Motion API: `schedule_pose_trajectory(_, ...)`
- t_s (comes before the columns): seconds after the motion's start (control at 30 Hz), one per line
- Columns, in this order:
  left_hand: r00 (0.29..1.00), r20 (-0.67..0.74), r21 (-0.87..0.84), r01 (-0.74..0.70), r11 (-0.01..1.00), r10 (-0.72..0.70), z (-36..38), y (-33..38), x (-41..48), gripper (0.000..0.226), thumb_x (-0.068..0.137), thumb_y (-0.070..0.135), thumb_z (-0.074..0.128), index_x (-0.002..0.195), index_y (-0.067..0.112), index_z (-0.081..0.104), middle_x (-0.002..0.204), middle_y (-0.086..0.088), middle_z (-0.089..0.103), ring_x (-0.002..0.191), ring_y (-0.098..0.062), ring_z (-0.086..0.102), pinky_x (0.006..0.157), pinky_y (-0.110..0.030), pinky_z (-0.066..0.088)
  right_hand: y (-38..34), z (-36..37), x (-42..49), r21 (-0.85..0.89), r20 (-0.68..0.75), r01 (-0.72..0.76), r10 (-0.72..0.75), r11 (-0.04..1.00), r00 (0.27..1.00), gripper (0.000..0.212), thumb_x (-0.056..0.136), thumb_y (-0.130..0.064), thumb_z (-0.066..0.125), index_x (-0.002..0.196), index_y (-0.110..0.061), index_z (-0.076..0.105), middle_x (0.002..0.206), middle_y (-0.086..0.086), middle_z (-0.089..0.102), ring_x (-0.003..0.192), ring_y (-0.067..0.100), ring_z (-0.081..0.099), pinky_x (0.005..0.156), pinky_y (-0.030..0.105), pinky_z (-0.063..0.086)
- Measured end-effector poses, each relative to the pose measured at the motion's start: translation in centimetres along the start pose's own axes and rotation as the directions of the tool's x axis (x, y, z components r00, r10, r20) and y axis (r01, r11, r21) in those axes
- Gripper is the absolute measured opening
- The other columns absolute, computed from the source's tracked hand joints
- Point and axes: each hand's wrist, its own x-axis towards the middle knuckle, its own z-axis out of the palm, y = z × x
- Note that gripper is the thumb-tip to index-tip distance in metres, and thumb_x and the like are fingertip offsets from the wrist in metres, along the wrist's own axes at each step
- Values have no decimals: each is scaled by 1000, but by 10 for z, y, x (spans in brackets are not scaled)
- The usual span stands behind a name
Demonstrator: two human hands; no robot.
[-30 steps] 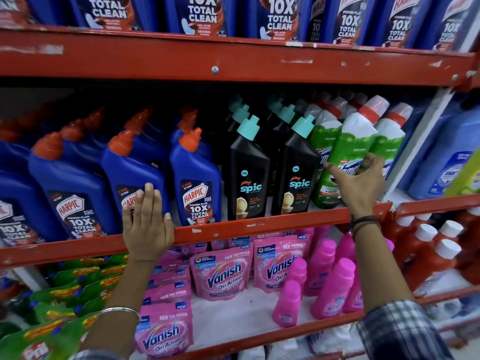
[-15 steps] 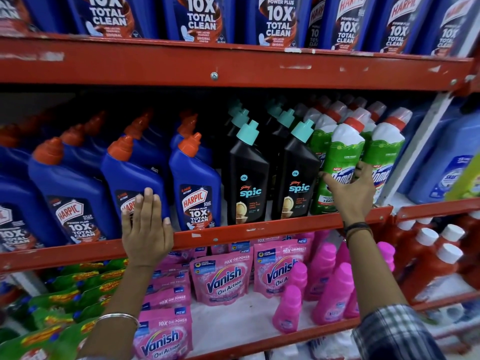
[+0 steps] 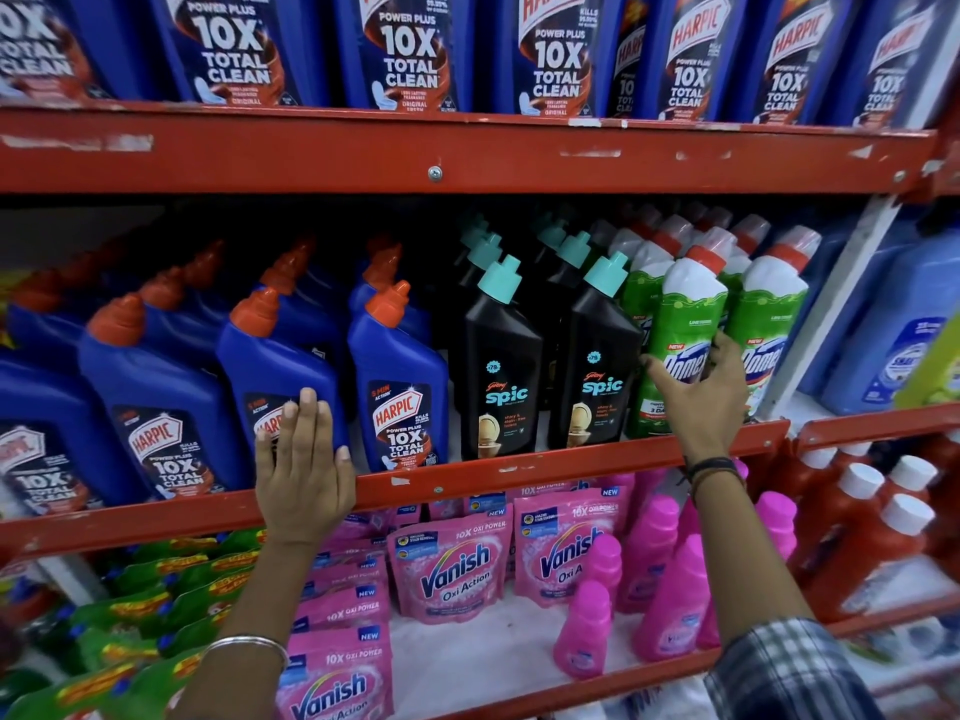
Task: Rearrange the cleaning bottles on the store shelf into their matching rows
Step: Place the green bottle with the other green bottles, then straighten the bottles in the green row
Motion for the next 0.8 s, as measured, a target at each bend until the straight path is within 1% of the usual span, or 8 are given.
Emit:
schedule_pose_trajectory(0.1,1000,14,26,-2,1000,2,0,0,0,64,95,24,35,153,5,14,162,-6,6,150,-20,5,122,-41,3,2,1,-3,-58,-1,52,-52,997,999,84,72,-50,74,136,-8,41,135,14,51,125,29,46,102,44,41)
schedule_pose_trajectory(0.37,998,68,104,-11,995,4,-12,4,4,62,97,24,40,153,10,19,162,-4,5,150,-19,4,120,-41,-9,-2,-4,-19,-91,79,43,-36,995,996,86,82,-59,55,140,-1,31,134,23,38,115,38,48,96,44,43)
schedule_pose_trajectory(0.43,999,38,25,35,999,-36,-22,9,15,55,97,23,42,149,10,27,162,-1,4,150,-20,3,121,-42,-6,-7,-8,-27,-19,-11,52,-52,998,999,76,86,-53,57,135,1,37,132,23,37,118,37,45,97,38,40)
schedule_pose_trajectory(0.53,993,-34,-138,106,985,-112,-40,16,53,35,102,24,43,133,8,43,154,-5,17,149,-21,0,121,-45,7,-33,-12,-41,139,-142,207,-187,968,972,47,90,-41,60,118,-5,49,118,16,46,106,29,49,90,36,45)
schedule_pose_trajectory(0.63,993,-80,-205,65,977,-83,-55,20,114,30,99,21,54,124,5,52,137,-14,40,141,-29,22,119,-39,19,-82,-7,-45,371,58,224,-263,901,963,32,89,-32,62,111,-10,56,106,3,58,90,6,58,76,15,49)
schedule_pose_trajectory(0.67,996,-19,-287,77,955,-86,-59,22,134,31,98,20,56,122,2,55,131,-15,48,134,-29,32,116,-36,24,-98,-3,-46,422,162,197,-288,885,944,32,89,-31,62,112,-10,57,105,2,61,89,-1,59,76,12,50)
schedule_pose_trajectory(0.73,954,254,-493,269,827,-158,-64,26,167,37,95,24,60,124,1,56,124,-13,56,121,-24,46,105,-33,36,-126,7,-47,455,333,162,-336,876,881,39,88,-31,63,120,-11,54,109,-3,61,96,-4,59,80,11,49)
schedule_pose_trajectory(0.8,817,541,-522,511,683,-198,-65,29,188,50,90,30,67,132,6,53,128,-8,56,117,-18,52,96,-25,40,-146,19,-46,452,444,114,-334,885,831,49,88,-32,64,128,-9,49,113,-4,59,101,3,58,83,9,48)
